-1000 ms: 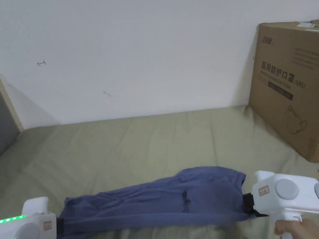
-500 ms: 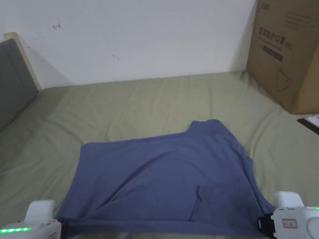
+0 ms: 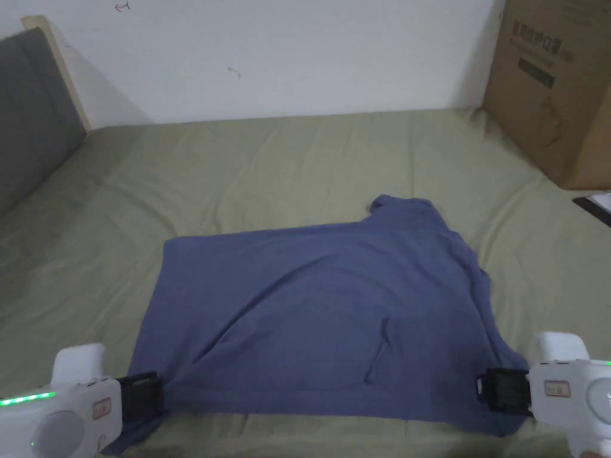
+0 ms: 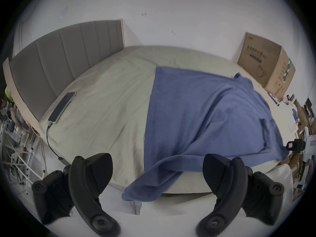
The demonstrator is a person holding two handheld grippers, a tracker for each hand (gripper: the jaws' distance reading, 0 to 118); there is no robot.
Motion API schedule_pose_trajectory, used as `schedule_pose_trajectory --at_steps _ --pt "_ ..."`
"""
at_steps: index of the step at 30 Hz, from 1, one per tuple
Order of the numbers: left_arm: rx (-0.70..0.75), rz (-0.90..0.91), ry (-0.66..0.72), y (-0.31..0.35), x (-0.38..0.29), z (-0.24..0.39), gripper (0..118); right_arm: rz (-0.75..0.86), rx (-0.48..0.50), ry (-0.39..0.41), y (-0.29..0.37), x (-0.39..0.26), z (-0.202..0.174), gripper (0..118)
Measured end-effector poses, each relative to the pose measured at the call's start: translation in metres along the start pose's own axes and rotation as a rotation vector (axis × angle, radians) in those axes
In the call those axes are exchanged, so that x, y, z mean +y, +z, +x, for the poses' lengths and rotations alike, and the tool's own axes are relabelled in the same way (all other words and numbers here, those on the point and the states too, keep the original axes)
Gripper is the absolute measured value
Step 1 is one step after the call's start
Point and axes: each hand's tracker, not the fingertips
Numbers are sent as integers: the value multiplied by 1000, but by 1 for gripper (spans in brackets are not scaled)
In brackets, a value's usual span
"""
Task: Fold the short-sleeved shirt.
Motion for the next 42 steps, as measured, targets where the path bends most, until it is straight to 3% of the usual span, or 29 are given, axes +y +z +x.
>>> schedule_pose_trajectory --at_steps 2,3,5,7,8,9,12,18,19,20,21,22,23,26,27,28,29,30,31,32,33,34,35,36,37,38,42 --pt "-46 78 8 22 -2 -1 108 43 0 14 15 1 -1 96" --pt "-60 101 15 32 -3 0 107 64 5 20 23 1 -3 89" --pt "-101 129 31 50 -11 0 95 105 41 38 41 -1 -8 63" --pt "-96 137 24 59 -21 2 41 132 66 34 54 -8 -12 18" --pt "-93 138 20 60 -28 4 17 138 76 28 57 -13 -16 5" --pt "-70 124 1 56 -34 4 5 141 85 24 59 -18 -18 0" --pt "25 84 -31 45 -52 6 2 140 103 15 57 -30 -26 0" --pt "15 64 14 37 -60 -4 0 95 120 28 41 -38 -36 0" --pt "27 65 15 34 -58 -7 6 88 126 24 40 -37 -36 0" --pt "37 72 13 33 -56 -11 27 84 133 19 39 -36 -36 0" --pt "35 70 9 29 -52 -14 70 81 136 15 38 -36 -36 0" --pt "45 63 11 23 -48 -17 96 79 135 13 37 -36 -37 0" --pt "51 57 7 17 -45 -21 108 74 135 14 36 -36 -37 0" --pt "102 88 0 3 -40 -29 109 57 137 8 32 -36 -34 0" --pt "84 40 16 -3 -38 -33 105 50 140 -5 31 -36 -33 0" --pt "52 1 32 -10 -38 -36 94 41 144 -32 28 -36 -30 0" --pt "23 -14 57 -14 -39 -34 67 34 153 -54 25 -36 -28 0" --pt "-6 -20 65 -17 -40 -34 16 36 149 -66 24 -36 -27 0" --pt "-13 -30 58 -21 -41 -33 2 29 143 -74 23 -35 -26 0" --pt "14 -41 57 -24 -41 -30 2 22 138 -72 21 -35 -24 0" --pt "6 -41 57 -25 -43 -27 2 15 132 -72 20 -34 -24 3" --pt "7 -40 60 -25 -44 -25 2 1 122 -75 19 -33 -23 20" --pt "23 -44 67 -24 -43 -23 2 -25 94 -77 16 -32 -23 45" --pt "20 -35 71 -22 -43 -23 2 -42 64 -68 13 -32 -22 88" --pt "27 -24 71 -18 -43 -22 2 -40 58 -60 11 -32 -22 108" --pt "35 -25 69 -16 -41 -22 2 -40 58 -57 9 -32 -21 115" --pt "23 -26 81 -11 -34 -25 2 -24 65 -22 12 -23 -21 109"
